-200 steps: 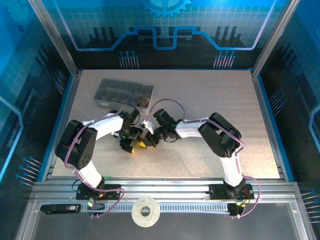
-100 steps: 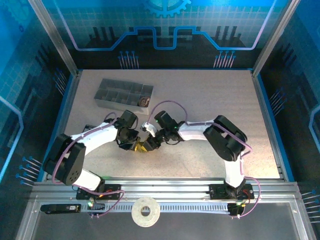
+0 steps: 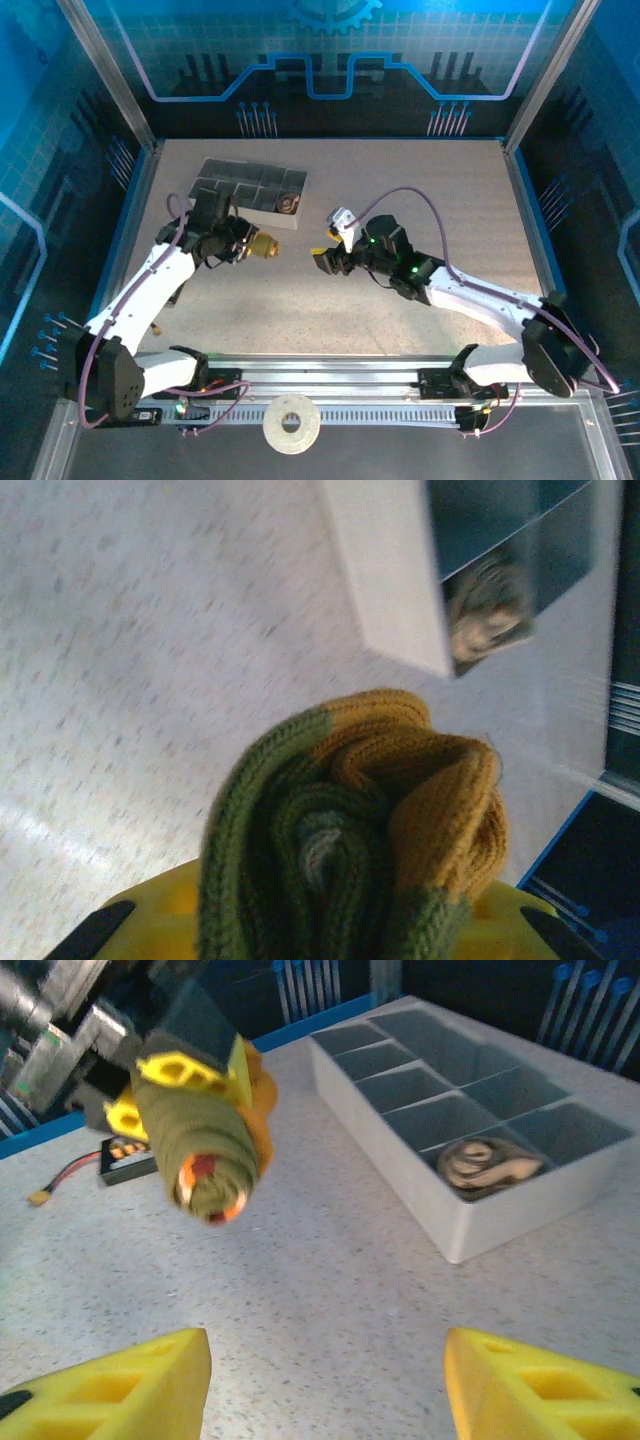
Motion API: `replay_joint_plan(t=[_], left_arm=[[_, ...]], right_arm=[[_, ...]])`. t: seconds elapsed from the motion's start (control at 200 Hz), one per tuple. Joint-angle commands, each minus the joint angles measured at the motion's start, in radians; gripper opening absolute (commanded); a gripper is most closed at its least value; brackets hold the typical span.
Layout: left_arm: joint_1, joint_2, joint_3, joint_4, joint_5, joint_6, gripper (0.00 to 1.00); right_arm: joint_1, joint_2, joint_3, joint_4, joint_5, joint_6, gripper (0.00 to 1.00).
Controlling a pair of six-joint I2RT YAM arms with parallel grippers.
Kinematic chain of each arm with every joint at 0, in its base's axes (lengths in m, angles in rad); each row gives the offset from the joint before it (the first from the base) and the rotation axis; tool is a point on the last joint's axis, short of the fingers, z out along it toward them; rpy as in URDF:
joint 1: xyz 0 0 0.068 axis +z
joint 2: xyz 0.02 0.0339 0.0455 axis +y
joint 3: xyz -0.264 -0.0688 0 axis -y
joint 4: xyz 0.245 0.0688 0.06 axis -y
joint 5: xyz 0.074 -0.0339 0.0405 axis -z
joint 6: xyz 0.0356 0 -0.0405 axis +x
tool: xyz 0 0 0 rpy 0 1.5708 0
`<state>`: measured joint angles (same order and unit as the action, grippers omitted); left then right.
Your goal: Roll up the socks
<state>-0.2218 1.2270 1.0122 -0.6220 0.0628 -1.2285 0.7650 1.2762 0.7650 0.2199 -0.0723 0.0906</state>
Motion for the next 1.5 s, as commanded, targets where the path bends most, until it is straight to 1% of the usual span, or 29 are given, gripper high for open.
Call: replay_joint_plan(t=[0.0,0.055,0.135,0.26,0.345,0.425,0.605,0.75,0.891,1.086,1.241,1.496], left_arm=[[0.038,0.073,0.112,0.062,-0.091,0.217,0.0],[0.05,0.134,0.163,0.089,-0.126,0.277,0.0],[0.059,0.225,0.233,0.125,-0.173,0.348,0.0],[0.058,0.347,0.323,0.185,-0.244,0.414,0.0],[0.058,0.418,0.354,0.248,-0.283,0.457,0.0],[0.056,0.479,0.376,0.3,-0.301,0.501,0.0],[0.047,0.588,0.413,0.344,-0.294,0.562,0.0],[0.033,0.631,0.416,0.356,-0.3,0.603,0.0],[0.006,0.667,0.421,0.371,-0.343,0.68,0.0],[-0.039,0.704,0.409,0.395,-0.448,0.776,0.0],[-0.08,0.718,0.385,0.44,-0.576,0.836,0.0],[-0.091,0.723,0.34,0.456,-0.637,0.872,0.0]], right_arm=[[0.0,-0.059,-0.014,-0.105,0.13,0.003,0.61],[0.002,-0.091,-0.009,-0.149,0.148,-0.012,0.61],[0.001,-0.138,-0.005,-0.187,0.177,-0.007,0.64],[0.0,-0.206,0.028,-0.256,0.209,0.006,0.7],[0.001,-0.253,0.051,-0.293,0.204,0.011,0.73],[0.002,-0.288,0.069,-0.331,0.203,0.017,0.75],[0.005,-0.334,0.102,-0.441,0.205,0.001,0.74],[0.005,-0.363,0.091,-0.485,0.228,-0.006,0.74],[0.004,-0.368,0.089,-0.506,0.234,0.004,0.74],[0.004,-0.372,0.102,-0.537,0.227,0.016,0.73],[0.006,-0.401,0.109,-0.559,0.233,0.007,0.73],[0.005,-0.413,0.107,-0.585,0.229,0.01,0.74]])
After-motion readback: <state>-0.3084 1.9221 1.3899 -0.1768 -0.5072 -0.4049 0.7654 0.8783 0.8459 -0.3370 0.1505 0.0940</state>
